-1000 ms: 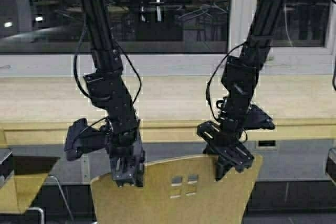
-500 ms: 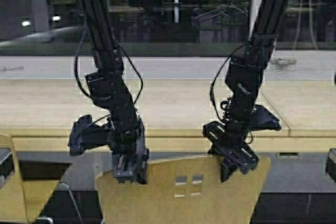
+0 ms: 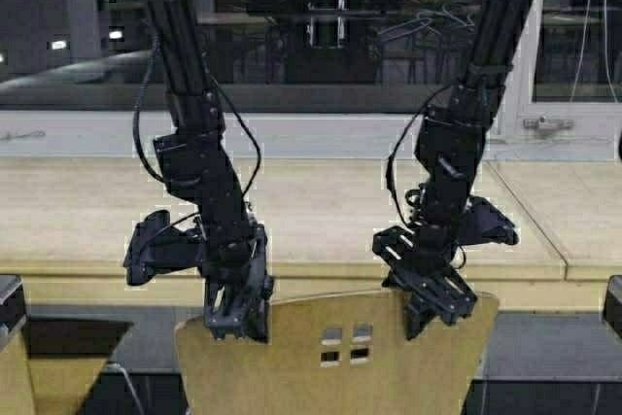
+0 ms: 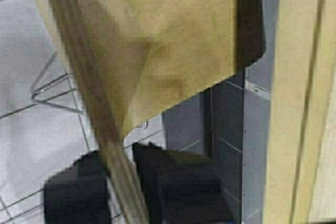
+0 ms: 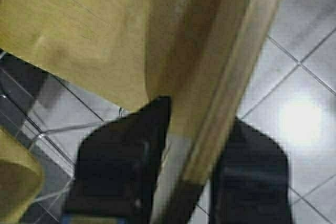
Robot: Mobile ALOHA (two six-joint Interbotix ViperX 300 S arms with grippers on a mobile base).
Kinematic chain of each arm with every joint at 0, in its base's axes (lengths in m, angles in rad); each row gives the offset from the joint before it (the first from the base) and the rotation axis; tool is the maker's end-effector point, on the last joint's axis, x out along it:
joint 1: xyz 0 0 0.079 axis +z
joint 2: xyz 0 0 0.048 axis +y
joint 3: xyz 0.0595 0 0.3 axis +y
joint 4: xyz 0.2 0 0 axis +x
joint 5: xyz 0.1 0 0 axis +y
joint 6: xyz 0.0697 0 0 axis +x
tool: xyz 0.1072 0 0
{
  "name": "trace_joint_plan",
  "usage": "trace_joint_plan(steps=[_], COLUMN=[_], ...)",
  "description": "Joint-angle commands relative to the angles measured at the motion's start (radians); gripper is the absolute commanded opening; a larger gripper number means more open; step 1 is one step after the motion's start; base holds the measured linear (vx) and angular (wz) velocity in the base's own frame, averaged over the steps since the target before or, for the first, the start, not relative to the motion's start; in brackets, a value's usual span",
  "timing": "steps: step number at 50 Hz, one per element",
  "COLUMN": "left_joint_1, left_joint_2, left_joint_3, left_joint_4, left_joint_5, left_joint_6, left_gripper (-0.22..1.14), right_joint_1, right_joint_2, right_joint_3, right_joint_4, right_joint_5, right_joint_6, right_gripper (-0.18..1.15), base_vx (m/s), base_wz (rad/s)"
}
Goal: Push the chairs under the table
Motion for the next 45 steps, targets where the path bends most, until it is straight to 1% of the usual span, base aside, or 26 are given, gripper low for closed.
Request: trace_joint_plan(steps=[1,11,21,30,40,45], left_joint_1=[0.103,0.097,0.075,0.075,0.074,0.071], left_joint_2=[-0.061,-0.064,-0.067,-0.071,-0.086,-0.095], left_joint_3=[-0.023,-0.005,0.015,0.040,0.057,0.072], left_joint_4=[0.043,0.041,0.043,0.069,0.071,0.075], left_joint_5=[-0.072,-0.074,-0.074,-0.074,-0.069,-0.066], left_joint_6=[0.072,0.075,0.074,0.078,0.078,0.078], left_gripper=[0.23,0.23,0.23,0.23,0.24,0.28], right_joint_1=[0.020,0.014,0.009,0.005,0.005,0.005], right_joint_2=[-0.015,-0.021,-0.037,-0.044,-0.066,-0.064], right_joint_3=[0.037,0.000,-0.002,0.012,0.057,0.060], right_joint_4=[-0.026,-0.025,-0.018,-0.017,-0.017,-0.023], right_joint_5=[0.006,0.008,0.008,0.003,-0.009,-0.011], right_joint_6=[-0.054,-0.054,-0.043,-0.044,-0.055,-0.075], right_gripper=[0.12,0.12,0.12,0.12,0.12,0.14], base_vx=[0.18,0.18,0.17,0.16,0.13,0.09], base_wz=[0.04,0.08,0.00,-0.03,0.02,0.02])
